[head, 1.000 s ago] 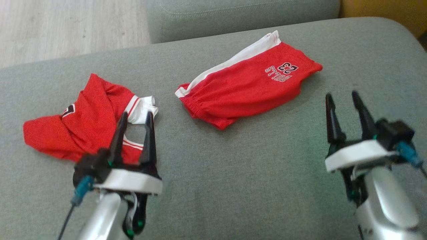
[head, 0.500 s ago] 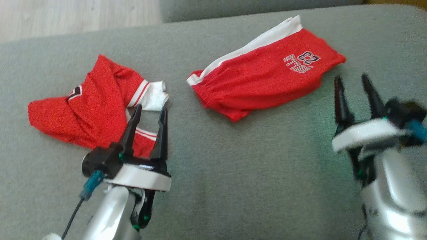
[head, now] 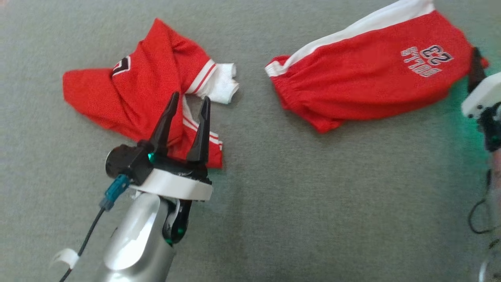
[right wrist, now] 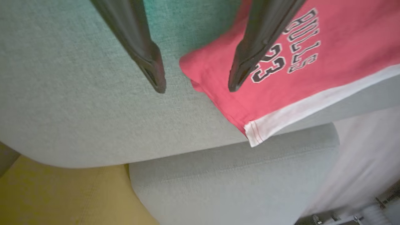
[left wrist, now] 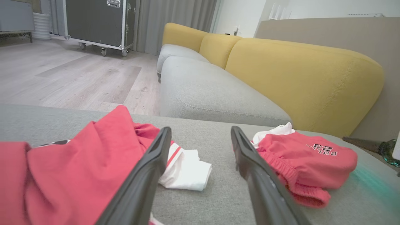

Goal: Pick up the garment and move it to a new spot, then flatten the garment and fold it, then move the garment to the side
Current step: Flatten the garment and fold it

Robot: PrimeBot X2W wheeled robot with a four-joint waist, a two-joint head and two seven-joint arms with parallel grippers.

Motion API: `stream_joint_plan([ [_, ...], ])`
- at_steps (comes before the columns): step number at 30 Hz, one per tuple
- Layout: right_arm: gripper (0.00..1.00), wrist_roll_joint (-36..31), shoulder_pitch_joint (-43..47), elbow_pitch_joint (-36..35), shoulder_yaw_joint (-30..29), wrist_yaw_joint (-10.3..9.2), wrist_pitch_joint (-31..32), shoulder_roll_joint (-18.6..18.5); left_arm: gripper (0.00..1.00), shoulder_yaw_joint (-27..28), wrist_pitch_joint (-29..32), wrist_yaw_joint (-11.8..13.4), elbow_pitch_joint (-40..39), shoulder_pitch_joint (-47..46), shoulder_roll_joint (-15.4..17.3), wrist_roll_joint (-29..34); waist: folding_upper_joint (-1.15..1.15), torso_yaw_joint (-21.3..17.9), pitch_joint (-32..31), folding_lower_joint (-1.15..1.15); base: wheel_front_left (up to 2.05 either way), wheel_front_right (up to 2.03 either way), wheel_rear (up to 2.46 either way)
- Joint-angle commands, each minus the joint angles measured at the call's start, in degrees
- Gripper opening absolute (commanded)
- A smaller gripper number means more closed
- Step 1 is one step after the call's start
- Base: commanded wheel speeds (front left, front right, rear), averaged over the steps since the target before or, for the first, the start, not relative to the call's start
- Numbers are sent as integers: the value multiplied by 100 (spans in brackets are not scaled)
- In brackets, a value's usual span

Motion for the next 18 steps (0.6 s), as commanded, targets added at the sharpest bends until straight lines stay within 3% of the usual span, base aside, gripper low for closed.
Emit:
stream_joint_plan([
  [1,100,-127,-247,-37,23,-5,25,-130,100,144,-29,-22,-169,-222,33,51,0,167,160,-1,0,0,0],
  [7,100,-456,-727,769,-128,-5,80,-350,100,99,-29,-64,-205,-342,-2,88,0,329,342,-1,0,0,0],
  [16,100,-610,-1087,1617,157,-5,19,-442,100,140,-29,-95,-197,-433,-27,122,0,390,466,-1,0,0,0],
  [17,0,-553,-1145,1725,286,-5,-87,-397,100,172,-29,-98,-192,-436,-29,140,0,352,451,-1,0,0,0],
  [18,0,-510,-1169,1755,336,-5,-182,-374,100,192,-29,-99,-189,-430,-27,152,0,323,432,-1,0,0,0],
])
